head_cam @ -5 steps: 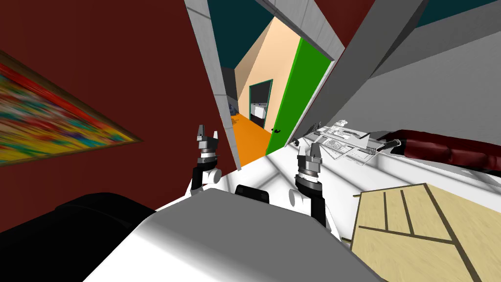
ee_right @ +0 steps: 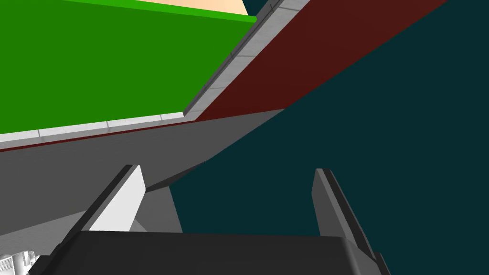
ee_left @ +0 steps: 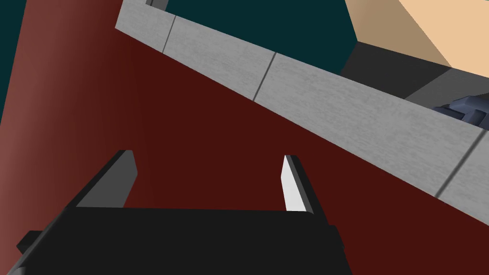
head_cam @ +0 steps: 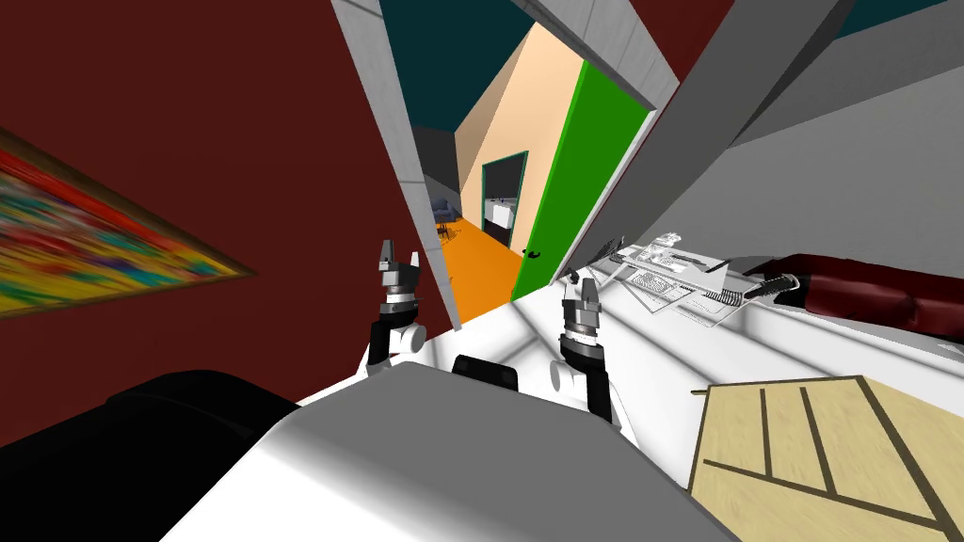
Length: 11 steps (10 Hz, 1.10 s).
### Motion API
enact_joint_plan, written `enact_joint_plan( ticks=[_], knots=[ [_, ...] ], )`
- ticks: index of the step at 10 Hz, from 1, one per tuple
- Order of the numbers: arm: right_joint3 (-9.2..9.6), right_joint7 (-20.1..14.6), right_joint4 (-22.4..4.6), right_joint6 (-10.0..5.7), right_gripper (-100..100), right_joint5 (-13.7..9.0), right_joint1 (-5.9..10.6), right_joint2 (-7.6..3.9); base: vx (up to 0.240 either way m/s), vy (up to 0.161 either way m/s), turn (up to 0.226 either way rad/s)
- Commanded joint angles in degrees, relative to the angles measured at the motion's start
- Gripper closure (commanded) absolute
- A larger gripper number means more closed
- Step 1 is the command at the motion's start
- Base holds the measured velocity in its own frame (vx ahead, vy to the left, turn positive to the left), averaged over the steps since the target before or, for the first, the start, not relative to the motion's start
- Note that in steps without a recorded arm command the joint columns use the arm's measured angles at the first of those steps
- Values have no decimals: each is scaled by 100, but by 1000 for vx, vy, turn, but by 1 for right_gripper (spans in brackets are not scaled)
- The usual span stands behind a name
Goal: Push the door open
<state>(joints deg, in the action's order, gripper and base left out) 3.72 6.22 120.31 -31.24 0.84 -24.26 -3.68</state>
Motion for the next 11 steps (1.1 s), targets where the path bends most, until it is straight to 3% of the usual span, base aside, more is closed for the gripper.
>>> enact_joint_plan(
  ticks=[1, 3, 11],
  knots=[
    [21, -33, -208, -9, -100, -18, 105, -37, 98, -81, 54],
    [34, -42, -292, -23, -100, -22, 139, -47, 63, -56, 22],
    [184, -146, -1281, -197, -100, -71, 542, -131, 92, -82, 52]
  ],
)
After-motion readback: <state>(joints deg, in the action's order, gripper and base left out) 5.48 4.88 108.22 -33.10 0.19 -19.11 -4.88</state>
